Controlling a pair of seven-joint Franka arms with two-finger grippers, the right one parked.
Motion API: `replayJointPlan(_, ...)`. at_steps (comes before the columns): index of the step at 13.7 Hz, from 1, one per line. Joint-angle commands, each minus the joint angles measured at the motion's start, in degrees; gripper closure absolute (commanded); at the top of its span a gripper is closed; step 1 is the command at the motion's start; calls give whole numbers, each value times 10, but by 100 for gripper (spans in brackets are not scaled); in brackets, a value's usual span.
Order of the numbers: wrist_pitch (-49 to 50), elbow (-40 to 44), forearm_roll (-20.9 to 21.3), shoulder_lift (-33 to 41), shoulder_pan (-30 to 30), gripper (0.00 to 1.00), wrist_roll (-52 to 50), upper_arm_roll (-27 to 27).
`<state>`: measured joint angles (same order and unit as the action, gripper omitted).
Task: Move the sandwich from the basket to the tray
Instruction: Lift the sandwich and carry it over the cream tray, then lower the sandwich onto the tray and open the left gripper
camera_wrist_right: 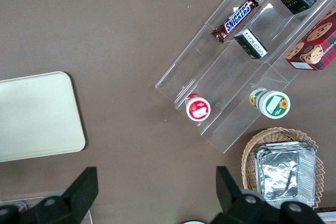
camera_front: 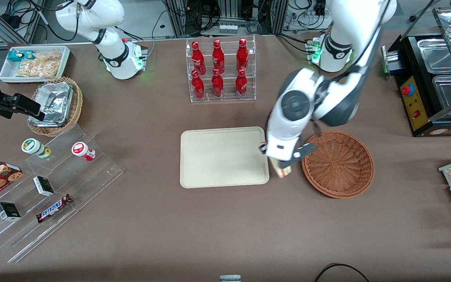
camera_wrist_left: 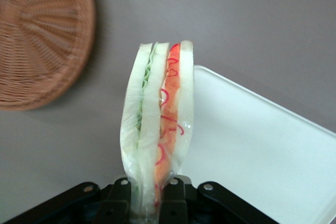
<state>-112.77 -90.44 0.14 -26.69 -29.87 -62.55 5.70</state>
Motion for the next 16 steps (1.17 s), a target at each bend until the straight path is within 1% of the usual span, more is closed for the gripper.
replayJointPlan(1, -17, 64, 0, -64, -39, 92, 2, -8)
replayJointPlan(5, -101, 66, 5, -108, -95, 92, 8, -9)
replayJointPlan(7, -105, 63, 36, -117, -112, 92, 21, -7)
replayJointPlan(10, -105, 59, 39, -129, -140, 92, 39, -8)
replayJointPlan(16, -128, 57, 40, -154, -160, 91, 61, -7)
